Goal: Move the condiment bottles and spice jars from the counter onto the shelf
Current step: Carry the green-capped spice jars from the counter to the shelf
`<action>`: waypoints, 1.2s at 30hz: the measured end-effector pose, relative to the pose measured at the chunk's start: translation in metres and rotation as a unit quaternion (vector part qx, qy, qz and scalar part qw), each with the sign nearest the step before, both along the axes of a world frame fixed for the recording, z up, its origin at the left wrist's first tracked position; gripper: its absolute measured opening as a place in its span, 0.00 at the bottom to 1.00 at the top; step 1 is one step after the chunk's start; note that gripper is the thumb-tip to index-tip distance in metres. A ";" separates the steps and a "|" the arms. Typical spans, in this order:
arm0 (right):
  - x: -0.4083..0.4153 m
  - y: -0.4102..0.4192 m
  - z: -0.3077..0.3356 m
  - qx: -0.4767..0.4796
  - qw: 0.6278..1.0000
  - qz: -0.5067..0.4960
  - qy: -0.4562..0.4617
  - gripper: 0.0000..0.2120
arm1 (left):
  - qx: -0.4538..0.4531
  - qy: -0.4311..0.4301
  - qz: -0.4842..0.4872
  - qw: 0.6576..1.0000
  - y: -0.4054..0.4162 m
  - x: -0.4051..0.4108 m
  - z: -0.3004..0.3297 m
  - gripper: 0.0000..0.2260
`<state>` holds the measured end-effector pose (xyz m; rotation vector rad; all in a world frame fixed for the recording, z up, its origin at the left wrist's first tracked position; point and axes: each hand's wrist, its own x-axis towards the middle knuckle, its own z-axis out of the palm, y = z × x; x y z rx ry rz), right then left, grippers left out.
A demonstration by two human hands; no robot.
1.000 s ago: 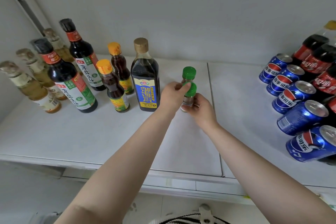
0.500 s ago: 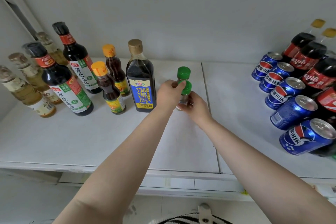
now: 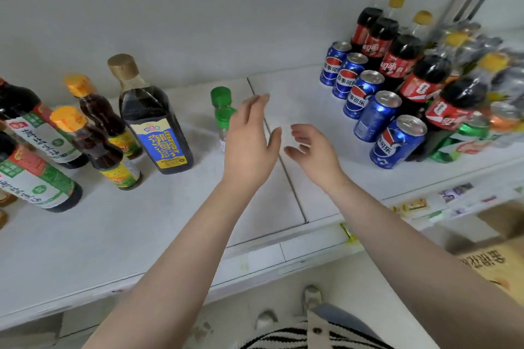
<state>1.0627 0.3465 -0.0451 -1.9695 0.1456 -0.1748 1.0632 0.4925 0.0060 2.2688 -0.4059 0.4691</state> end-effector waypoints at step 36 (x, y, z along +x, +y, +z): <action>-0.714 -0.315 -0.076 -0.190 0.754 -0.515 0.361 0.27 | 0.322 0.065 -0.637 0.697 -0.452 -0.509 -0.129 0.22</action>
